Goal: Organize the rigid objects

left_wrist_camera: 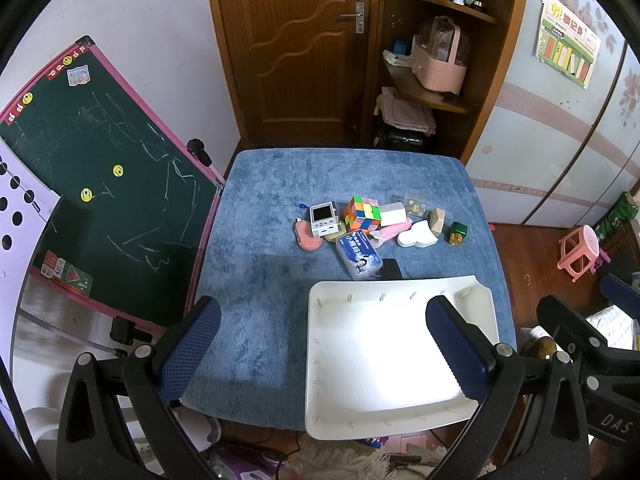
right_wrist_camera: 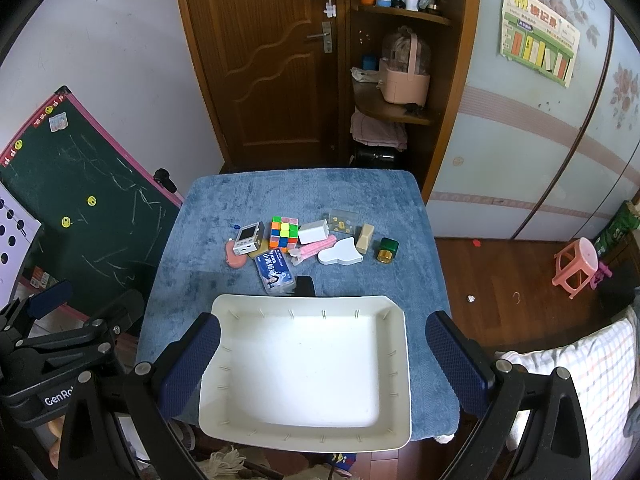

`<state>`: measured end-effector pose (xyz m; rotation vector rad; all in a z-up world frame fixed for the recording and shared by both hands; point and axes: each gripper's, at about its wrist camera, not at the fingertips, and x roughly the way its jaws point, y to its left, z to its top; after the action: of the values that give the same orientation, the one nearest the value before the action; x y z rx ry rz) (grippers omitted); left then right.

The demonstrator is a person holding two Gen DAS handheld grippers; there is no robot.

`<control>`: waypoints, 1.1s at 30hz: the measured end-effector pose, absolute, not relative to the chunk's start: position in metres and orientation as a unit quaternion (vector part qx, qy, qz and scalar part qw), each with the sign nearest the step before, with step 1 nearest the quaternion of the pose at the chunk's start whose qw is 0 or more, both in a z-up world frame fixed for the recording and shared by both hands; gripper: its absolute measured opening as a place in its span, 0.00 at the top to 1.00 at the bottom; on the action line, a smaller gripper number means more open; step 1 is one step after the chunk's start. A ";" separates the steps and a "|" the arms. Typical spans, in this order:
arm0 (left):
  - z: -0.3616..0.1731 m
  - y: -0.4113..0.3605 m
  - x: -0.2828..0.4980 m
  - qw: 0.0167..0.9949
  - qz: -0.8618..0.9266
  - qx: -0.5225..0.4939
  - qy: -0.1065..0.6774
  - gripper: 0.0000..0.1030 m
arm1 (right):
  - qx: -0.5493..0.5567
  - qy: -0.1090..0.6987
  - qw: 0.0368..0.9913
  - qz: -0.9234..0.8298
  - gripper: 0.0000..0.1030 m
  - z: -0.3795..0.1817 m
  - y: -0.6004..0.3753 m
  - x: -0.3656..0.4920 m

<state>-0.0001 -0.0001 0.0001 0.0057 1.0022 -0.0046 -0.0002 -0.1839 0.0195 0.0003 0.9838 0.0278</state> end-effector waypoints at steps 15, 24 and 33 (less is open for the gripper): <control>0.000 -0.001 0.000 0.877 -0.003 0.003 0.481 0.01 | -0.002 0.472 0.882 0.013 0.00 0.020 -0.177 -0.001; 0.000 -0.001 0.000 0.876 -0.003 0.003 0.482 0.01 | -0.002 0.472 0.882 0.012 0.00 0.020 -0.178 -0.002; 0.000 -0.001 0.000 0.876 -0.004 0.003 0.481 0.01 | -0.002 0.472 0.881 0.012 0.00 0.020 -0.178 -0.003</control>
<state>0.0002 -0.0007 0.0002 0.0053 1.0047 -0.0089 -0.0027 -0.1782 0.0196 -0.0043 0.9832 0.0256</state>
